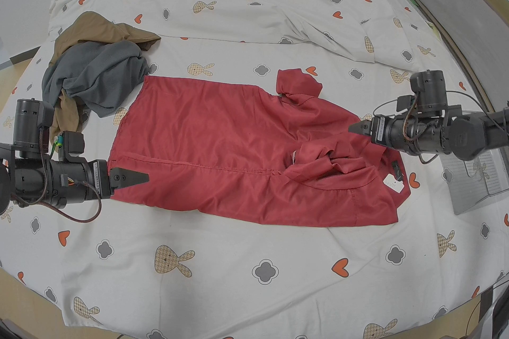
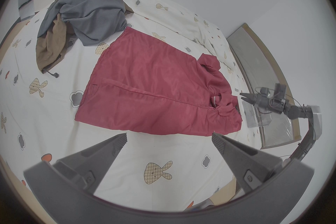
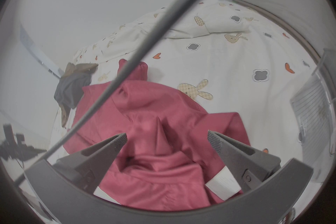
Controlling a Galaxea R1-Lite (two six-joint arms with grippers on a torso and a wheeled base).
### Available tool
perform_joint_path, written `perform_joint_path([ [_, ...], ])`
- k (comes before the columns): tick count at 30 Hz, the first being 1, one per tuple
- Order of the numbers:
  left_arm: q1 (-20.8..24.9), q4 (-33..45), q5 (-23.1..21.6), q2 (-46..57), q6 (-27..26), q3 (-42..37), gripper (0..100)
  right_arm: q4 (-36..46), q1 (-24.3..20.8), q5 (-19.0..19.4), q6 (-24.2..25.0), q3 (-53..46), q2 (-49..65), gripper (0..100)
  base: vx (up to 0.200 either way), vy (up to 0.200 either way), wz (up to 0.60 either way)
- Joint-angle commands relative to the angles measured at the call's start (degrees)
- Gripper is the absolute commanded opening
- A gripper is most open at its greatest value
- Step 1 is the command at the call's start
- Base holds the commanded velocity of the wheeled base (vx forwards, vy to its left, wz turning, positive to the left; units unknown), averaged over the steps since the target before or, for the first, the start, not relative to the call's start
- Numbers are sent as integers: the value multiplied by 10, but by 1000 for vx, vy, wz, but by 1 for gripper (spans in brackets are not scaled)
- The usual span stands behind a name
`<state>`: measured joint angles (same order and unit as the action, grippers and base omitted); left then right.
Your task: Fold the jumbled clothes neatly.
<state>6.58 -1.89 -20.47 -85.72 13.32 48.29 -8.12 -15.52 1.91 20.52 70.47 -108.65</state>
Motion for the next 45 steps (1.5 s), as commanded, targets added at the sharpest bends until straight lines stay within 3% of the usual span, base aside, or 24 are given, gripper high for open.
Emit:
perform_joint_path([
  [1,0,0,0,0,0,0,100,80,-25,15,56,126,-95,100,0,0,0],
  [18,0,0,0,0,0,0,100,100,-52,10,62,154,-125,100,0,0,0],
  [19,0,0,0,0,0,0,100,100,-51,10,62,157,-130,0,0,0,0],
  [32,0,0,0,-2,0,0,100,99,-59,5,75,145,-95,0,0,0,0],
  [42,0,0,0,-1,0,0,100,88,-87,-53,73,79,-22,0,0,0,0],
  [44,0,0,0,-1,0,0,100,75,-90,-53,73,63,-12,0,0,0,0],
  [45,0,0,0,-1,0,0,100,31,-93,-54,73,40,-2,0,0,0,0],
])
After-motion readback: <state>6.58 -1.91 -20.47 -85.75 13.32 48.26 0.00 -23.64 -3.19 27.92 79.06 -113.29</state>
